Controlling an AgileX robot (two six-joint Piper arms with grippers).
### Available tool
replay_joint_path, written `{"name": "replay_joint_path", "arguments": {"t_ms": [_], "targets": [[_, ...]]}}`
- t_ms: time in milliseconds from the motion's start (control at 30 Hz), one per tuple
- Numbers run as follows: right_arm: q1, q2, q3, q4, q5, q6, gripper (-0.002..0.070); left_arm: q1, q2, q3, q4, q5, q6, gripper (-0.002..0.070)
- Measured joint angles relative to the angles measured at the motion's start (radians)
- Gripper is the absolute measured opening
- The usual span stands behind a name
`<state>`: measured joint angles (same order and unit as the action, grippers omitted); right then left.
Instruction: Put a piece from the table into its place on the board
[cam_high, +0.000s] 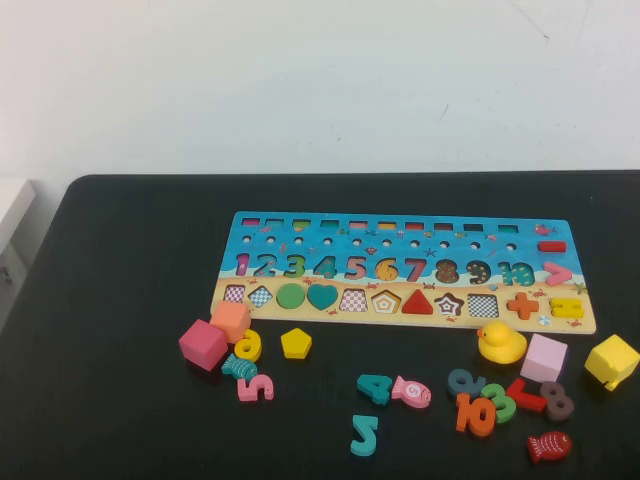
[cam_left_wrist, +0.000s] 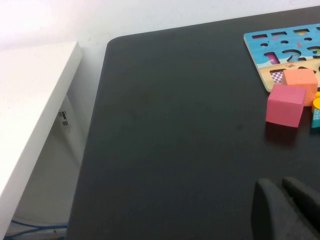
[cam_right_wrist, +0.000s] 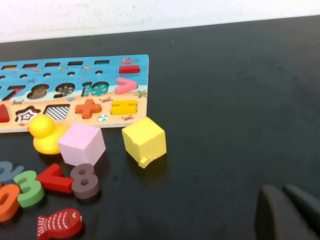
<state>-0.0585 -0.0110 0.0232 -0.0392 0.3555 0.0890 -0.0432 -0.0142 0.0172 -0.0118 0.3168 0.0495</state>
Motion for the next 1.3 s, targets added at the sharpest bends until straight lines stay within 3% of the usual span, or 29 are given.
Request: {"name": "replay_joint_path", "arguments": {"t_ms": [1300], "targets": [[0.0, 0.0, 0.0, 0.0, 0.0, 0.0, 0.0019, 0.0, 0.0, 0.0, 0.012, -0.006, 0.023, -0.0002]]}}
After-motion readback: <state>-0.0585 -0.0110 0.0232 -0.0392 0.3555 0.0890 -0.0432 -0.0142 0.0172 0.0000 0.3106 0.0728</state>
